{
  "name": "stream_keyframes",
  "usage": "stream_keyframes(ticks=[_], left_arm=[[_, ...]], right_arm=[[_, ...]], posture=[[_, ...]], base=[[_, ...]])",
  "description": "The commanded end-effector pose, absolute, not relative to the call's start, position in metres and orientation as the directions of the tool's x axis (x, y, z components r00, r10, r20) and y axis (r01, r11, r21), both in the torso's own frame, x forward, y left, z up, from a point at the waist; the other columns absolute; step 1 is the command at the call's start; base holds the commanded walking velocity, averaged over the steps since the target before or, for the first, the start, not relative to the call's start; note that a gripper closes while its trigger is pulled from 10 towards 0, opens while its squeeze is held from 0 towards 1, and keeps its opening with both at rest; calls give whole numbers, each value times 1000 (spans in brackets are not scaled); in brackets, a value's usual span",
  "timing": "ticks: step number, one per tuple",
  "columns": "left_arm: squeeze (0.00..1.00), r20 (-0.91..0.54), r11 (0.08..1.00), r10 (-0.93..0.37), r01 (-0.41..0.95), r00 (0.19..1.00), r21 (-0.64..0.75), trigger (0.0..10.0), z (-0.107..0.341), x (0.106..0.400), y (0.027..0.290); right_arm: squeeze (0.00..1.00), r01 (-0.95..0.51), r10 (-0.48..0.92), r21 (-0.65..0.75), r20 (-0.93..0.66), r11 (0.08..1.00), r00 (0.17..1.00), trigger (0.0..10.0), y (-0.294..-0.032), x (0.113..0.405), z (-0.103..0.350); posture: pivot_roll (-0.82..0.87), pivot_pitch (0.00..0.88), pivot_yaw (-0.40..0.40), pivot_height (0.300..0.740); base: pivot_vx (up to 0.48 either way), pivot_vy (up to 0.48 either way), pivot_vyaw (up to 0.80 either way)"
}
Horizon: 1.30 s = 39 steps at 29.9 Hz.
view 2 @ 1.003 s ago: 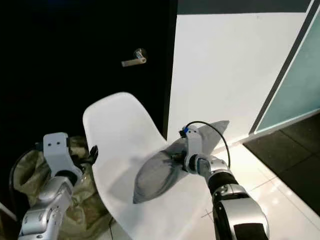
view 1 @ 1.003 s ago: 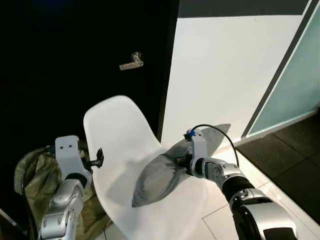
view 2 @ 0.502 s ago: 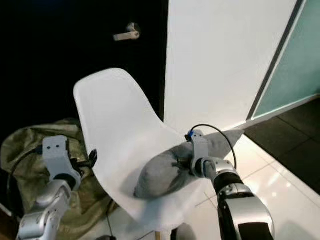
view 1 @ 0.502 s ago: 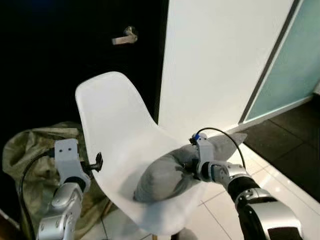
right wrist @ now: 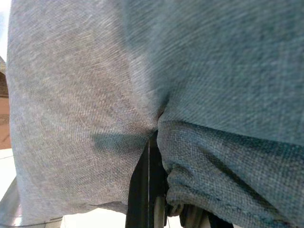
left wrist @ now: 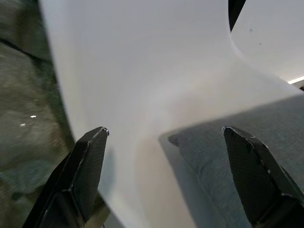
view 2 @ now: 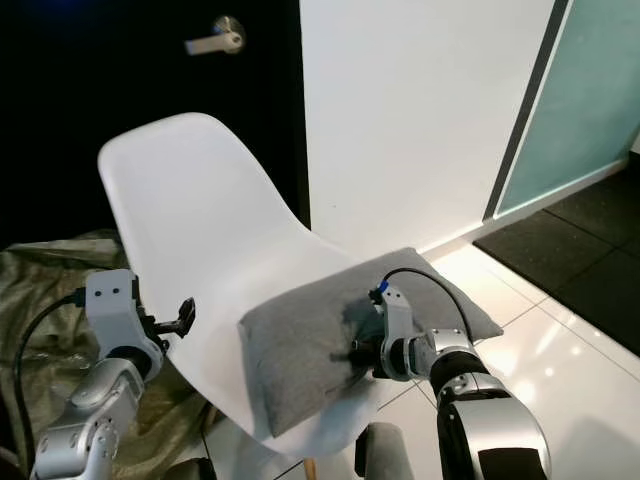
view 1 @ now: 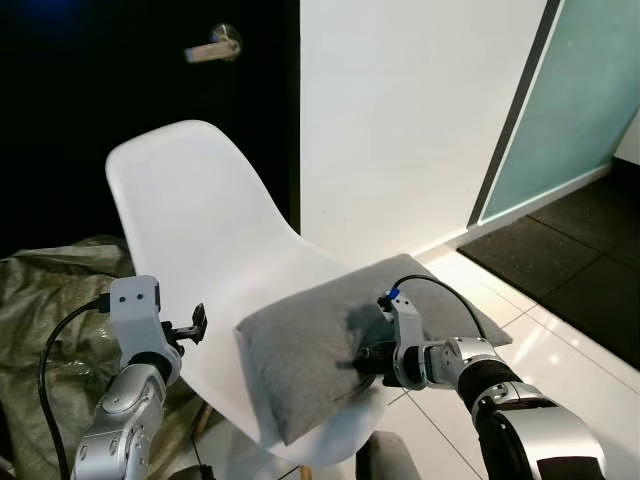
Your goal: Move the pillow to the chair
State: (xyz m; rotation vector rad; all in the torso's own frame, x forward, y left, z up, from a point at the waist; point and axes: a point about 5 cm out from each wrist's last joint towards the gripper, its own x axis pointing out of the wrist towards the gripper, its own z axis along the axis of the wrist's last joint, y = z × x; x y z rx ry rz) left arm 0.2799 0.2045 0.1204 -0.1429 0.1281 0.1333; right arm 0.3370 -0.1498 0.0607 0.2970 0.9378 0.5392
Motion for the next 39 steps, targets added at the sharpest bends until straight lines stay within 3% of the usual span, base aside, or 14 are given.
stream_keyframes(ticks=[1,2,4,7,11,18,19,21,22,28,31,36,39], left_arm=[[0,-140,983,127,-143,982,-117,10000,122,279,208],[0,-140,983,127,-143,982,-117,10000,122,279,208],[0,-142,983,128,-145,982,-117,10000,122,278,208],[0,-140,982,129,-145,982,-117,10000,123,278,208],[0,-137,982,130,-146,982,-116,10000,124,279,208],[0,-135,981,140,-156,981,-117,10000,126,277,210],[0,-135,981,140,-156,981,-117,10000,126,277,210],[0,-135,981,140,-156,981,-117,10000,126,277,210],[0,-134,981,141,-157,981,-117,10000,126,277,210],[0,-129,981,137,-152,982,-119,10000,127,279,208],[0,-128,983,127,-142,984,-114,10000,128,281,206],[0,-128,984,125,-140,984,-113,10000,128,281,205],[0,-127,984,124,-138,984,-114,10000,128,282,204]], right_arm=[[0,-417,628,474,-647,776,432,10000,-133,342,72],[0,-417,628,474,-647,776,432,10000,-133,342,72],[0,-561,743,513,-584,650,327,10000,-112,343,84],[0,-642,778,497,-571,583,264,10000,-99,342,88],[0,-667,775,475,-578,574,255,10000,-94,342,89],[0,-666,691,384,-667,639,278,10000,-100,341,80],[706,-658,666,356,-681,664,304,10000,-106,343,79],[706,-658,666,356,-681,664,304,10000,-106,343,79],[1000,-656,651,337,-690,675,316,10000,-111,344,79],[1000,-663,648,328,-693,673,316,10000,-126,345,83],[1000,-739,691,350,-691,576,211,10000,-133,337,84],[1000,-758,699,356,-693,547,179,10000,-136,334,84],[1000,-797,722,360,-679,485,133,10000,-152,326,92]], posture=[[-73,60,-47,546],[-73,60,-47,546],[-74,58,-47,546],[-72,57,-48,546],[-71,59,-49,546],[-67,64,-52,546],[-73,63,-53,546],[-73,63,-53,546],[-73,63,-53,546],[-80,50,-54,546],[-88,43,-54,546],[-89,40,-56,546],[-97,34,-59,546]], base=[[0,0,0],[0,0,0],[0,0,0],[0,0,0],[0,0,0],[0,0,0],[0,0,0],[0,0,0],[0,0,0],[0,0,0],[0,0,0],[0,0,0],[0,0,0]])
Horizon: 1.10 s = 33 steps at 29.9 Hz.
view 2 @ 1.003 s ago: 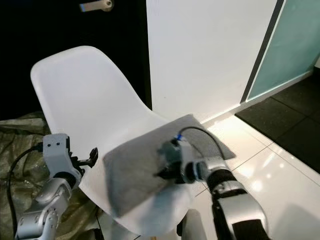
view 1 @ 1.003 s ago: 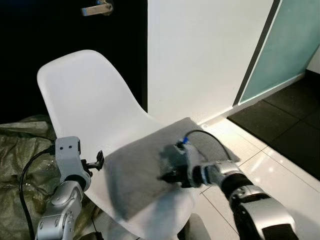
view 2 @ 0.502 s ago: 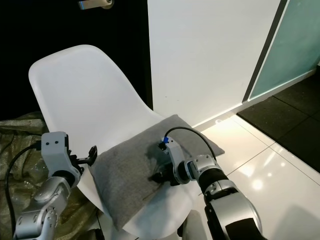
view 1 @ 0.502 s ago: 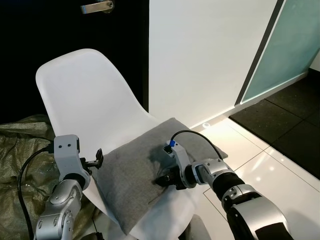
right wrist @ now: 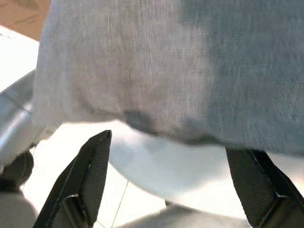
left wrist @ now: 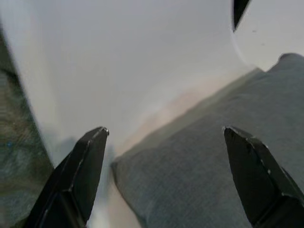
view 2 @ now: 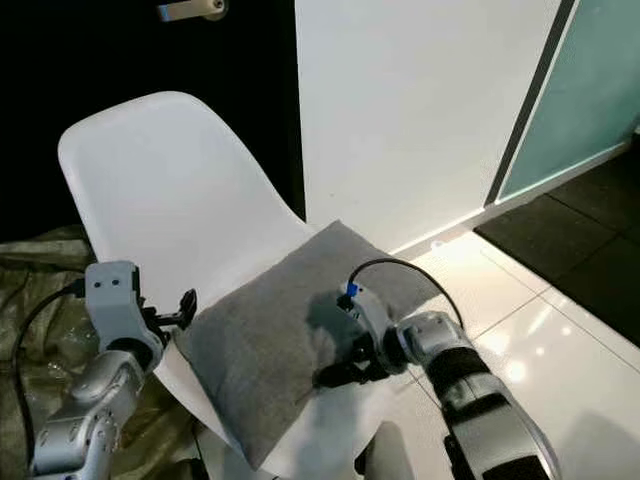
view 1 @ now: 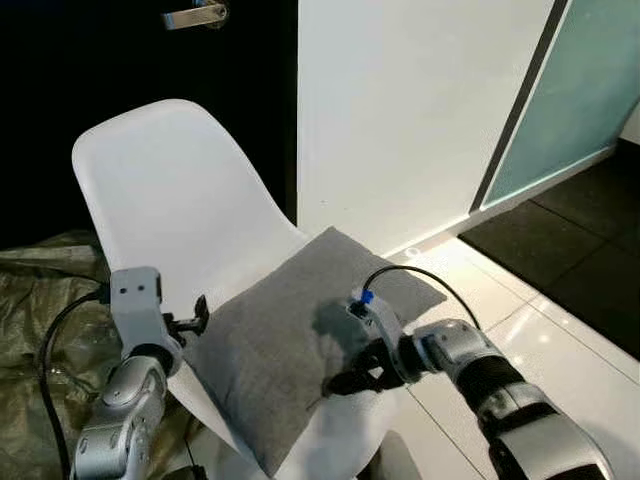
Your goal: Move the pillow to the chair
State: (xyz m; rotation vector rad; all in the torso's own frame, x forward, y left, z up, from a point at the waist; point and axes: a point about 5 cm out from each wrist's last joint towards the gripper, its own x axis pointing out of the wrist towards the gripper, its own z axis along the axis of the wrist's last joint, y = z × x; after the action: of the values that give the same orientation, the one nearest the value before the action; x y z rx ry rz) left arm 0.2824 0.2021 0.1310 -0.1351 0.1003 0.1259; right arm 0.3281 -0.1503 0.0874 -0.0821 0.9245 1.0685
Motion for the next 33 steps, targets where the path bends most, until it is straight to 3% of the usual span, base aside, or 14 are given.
stream_keyframes(ticks=[1,2,3,5,6,10,11,14,15,17,19,21,30,33], left_arm=[[0,-127,984,124,-138,984,-114,10000,128,282,204],[0,-127,984,123,-137,984,-114,10000,129,282,204],[0,-127,984,123,-137,984,-113,10000,129,283,204],[0,-127,984,123,-137,984,-113,10000,129,283,204],[0,-128,984,122,-137,984,-113,10000,128,283,204],[0,-127,984,122,-136,984,-111,10000,129,284,204],[0,-125,986,119,-132,985,-102,10000,129,285,205],[0,-123,987,117,-129,985,-93,10000,129,286,205],[0,-123,987,117,-128,986,-93,10000,129,286,206],[0,-102,986,135,-143,986,-83,10000,132,287,210],[0,-102,986,135,-143,986,-83,10000,132,287,210],[0,-47,984,163,-166,985,-59,10000,147,290,221],[0,107,942,336,-336,936,-13,10000,192,294,281],[0,136,952,299,-306,944,29,10000,201,295,284]], right_arm=[[1000,-797,722,360,-679,485,133,10000,-152,326,92],[969,-828,747,360,-657,430,102,10000,-161,320,99],[78,-857,772,355,-631,374,75,10000,-168,313,107],[78,-857,772,355,-631,374,75,10000,-168,313,107],[0,-877,790,349,-611,331,55,10000,-171,307,113],[0,-898,858,361,-512,251,34,10000,-173,302,132],[0,-907,918,363,-392,216,62,10000,-170,305,148],[0,-910,946,354,-307,215,104,10000,-166,310,155],[0,-910,949,333,-272,246,157,10000,-164,314,158],[0,-835,895,324,-197,445,401,10000,-167,336,157],[0,-835,895,324,-197,445,401,10000,-167,336,157],[0,-754,832,356,-168,552,529,10000,-169,346,152],[0,-728,809,362,-170,582,562,10000,-167,346,149],[0,-719,794,345,-174,603,582,10000,-166,349,148]], posture=[[-97,34,-59,546],[-99,32,-59,546],[-100,32,-59,546],[-100,32,-59,546],[-103,31,-58,546],[-109,29,-55,546],[-109,27,-53,546],[-102,19,-51,546],[-101,21,-48,546],[-83,14,-42,546],[-83,14,-42,546],[-73,9,-45,546],[-79,1,-43,546],[-84,0,-40,546]], base=[[0,0,0],[0,0,0],[0,0,0],[0,0,0],[0,0,0],[0,0,0],[0,0,0],[0,0,0],[0,0,0],[0,0,0],[0,0,0],[0,0,0],[0,0,0],[0,0,0]])
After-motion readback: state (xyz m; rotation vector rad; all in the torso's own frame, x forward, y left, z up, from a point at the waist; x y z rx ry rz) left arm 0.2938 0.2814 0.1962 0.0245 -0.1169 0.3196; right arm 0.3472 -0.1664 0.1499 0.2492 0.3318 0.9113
